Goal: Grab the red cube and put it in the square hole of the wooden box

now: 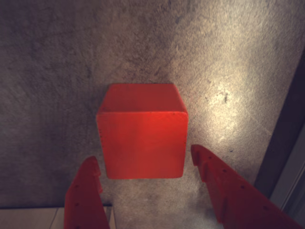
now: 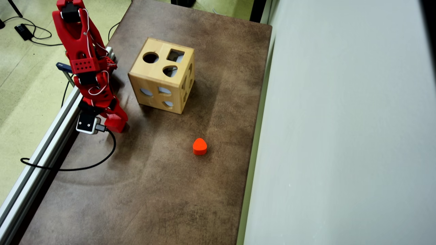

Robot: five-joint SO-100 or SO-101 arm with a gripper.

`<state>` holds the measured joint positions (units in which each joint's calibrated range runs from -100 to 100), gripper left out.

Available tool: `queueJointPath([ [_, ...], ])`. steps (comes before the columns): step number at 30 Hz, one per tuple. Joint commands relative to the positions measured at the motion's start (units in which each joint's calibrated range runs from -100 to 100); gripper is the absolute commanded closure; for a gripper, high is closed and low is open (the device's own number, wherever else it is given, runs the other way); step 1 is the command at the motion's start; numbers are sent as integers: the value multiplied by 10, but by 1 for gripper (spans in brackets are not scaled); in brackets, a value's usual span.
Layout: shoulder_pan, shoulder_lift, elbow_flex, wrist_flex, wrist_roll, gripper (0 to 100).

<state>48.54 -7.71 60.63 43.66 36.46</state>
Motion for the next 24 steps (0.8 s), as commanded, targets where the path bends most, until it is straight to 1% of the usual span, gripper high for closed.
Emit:
queueJointPath([
  [1, -4, 1, -12, -8, -1, 69],
  [16, -4, 1, -13, -9, -1, 69],
  [22, -4, 0, -6, -78, -1, 69],
  [24, -3, 0, -5, -79, -1, 69],
])
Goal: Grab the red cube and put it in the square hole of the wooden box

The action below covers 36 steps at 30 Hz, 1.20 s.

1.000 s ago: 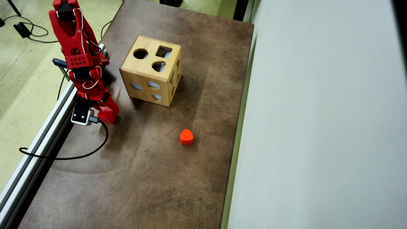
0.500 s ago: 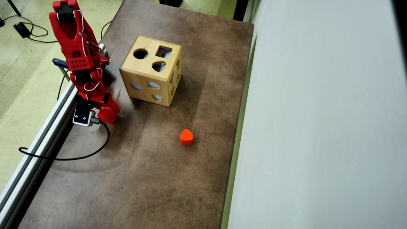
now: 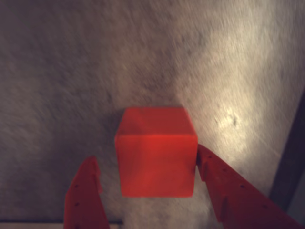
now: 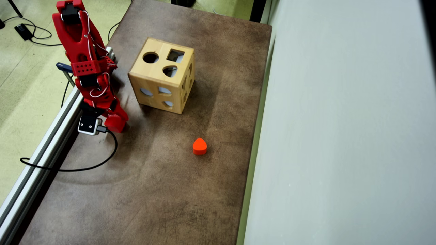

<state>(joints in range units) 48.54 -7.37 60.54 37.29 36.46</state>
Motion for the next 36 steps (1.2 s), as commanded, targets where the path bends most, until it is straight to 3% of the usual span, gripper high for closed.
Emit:
queueJointPath([
  [1, -3, -3, -4, -15, -1, 69],
  [16, -3, -3, -3, -14, 1, 71],
  [20, -2, -3, -3, -14, -1, 78],
  [27, 3, -3, -3, -21, -1, 99],
  [36, 4, -13, -4, -14, -2, 98],
])
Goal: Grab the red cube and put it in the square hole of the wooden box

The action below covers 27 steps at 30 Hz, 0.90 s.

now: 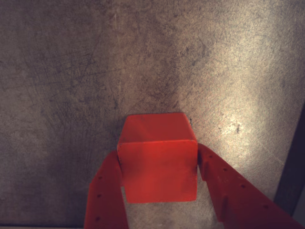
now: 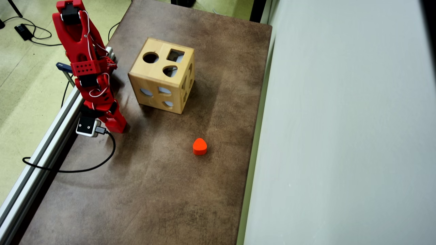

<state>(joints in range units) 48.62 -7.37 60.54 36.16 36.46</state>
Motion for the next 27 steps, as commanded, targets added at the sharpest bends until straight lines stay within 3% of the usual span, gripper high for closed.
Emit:
queueJointPath([
  [1, 4, -15, -9, -2, -2, 98],
  [11, 2, -125, -10, 1, -76, 98],
  [22, -5, -325, -11, 1, -87, 98],
  [27, -15, -418, -23, 3, -156, 98],
])
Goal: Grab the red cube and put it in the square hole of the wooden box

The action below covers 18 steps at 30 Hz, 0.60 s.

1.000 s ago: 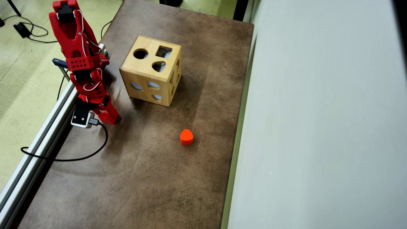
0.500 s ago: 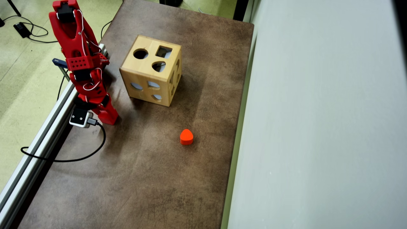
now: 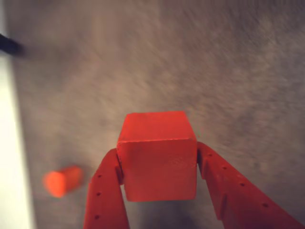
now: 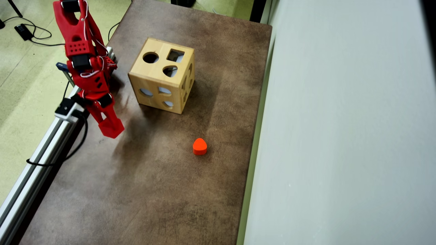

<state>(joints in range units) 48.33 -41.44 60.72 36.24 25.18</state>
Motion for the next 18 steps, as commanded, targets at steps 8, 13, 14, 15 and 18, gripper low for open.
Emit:
queueJointPath([
  [8, -127, -112, -236, 239, -126, 98],
  [13, -228, -90, -410, 393, -163, 98],
  [14, -246, -80, -439, 415, -169, 98],
  [15, -261, -69, -468, 435, -175, 98],
  [18, -295, -34, -546, 487, -187, 98],
])
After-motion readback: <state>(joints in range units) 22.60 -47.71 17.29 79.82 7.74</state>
